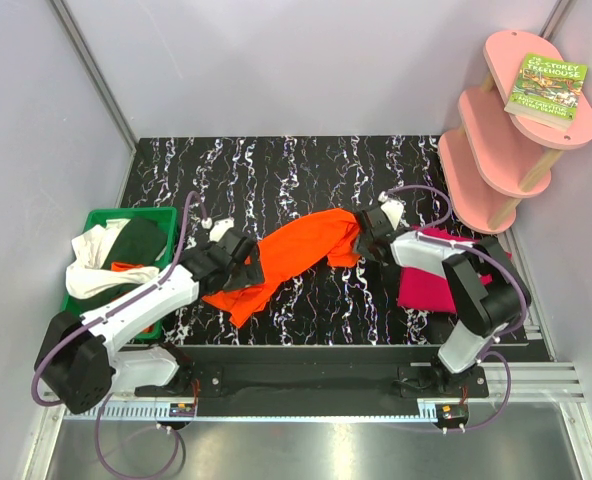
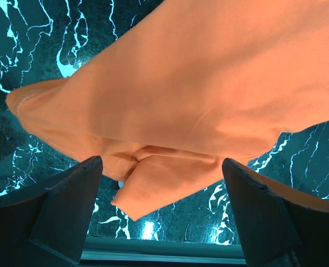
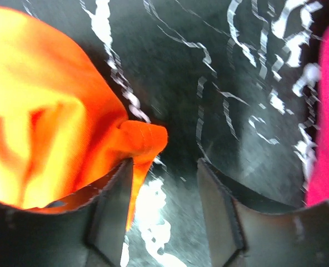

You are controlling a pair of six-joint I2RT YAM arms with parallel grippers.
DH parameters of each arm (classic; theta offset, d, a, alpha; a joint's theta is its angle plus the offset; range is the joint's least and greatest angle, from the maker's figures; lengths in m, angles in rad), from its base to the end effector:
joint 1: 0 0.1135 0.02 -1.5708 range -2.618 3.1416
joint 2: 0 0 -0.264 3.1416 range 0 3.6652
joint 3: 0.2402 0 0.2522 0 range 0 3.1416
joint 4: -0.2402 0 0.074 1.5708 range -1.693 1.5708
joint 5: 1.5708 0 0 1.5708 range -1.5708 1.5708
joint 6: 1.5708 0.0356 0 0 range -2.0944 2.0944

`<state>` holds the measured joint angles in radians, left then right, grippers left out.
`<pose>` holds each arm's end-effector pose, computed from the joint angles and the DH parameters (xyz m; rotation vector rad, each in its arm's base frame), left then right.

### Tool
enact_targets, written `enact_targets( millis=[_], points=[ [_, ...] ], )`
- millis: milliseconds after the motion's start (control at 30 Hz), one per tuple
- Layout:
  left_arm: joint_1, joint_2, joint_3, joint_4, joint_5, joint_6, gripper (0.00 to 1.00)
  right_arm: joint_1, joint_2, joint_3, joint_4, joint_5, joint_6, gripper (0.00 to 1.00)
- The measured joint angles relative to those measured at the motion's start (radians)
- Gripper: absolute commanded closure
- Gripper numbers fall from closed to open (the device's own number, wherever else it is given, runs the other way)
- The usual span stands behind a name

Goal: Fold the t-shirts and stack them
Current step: Flatten out the tshirt

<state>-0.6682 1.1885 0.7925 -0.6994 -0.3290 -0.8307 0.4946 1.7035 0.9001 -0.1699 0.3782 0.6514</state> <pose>0.1798 -0.1272 0.2236 -0.3119 2.5558 -0.1120 0.2953 0.1443 0.1520 0.3349 2.4240 0.0150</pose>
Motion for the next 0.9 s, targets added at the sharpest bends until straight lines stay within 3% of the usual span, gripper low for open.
enact_targets(
  millis=[167,467,900],
  points=[
    [-0.002,0.011,0.006,0.004,0.001,0.004,0.06,0.0,-0.075,-0.068,-0.008,0.006,0.0,0.34],
    [-0.009,0.054,0.043,0.017,0.007,0.015,0.06,0.0,-0.114,-0.026,-0.015,0.023,-0.012,0.35],
    [-0.01,0.055,0.047,0.02,0.007,0.026,0.06,-0.017,0.019,0.035,-0.016,0.014,-0.017,0.44]
  ],
)
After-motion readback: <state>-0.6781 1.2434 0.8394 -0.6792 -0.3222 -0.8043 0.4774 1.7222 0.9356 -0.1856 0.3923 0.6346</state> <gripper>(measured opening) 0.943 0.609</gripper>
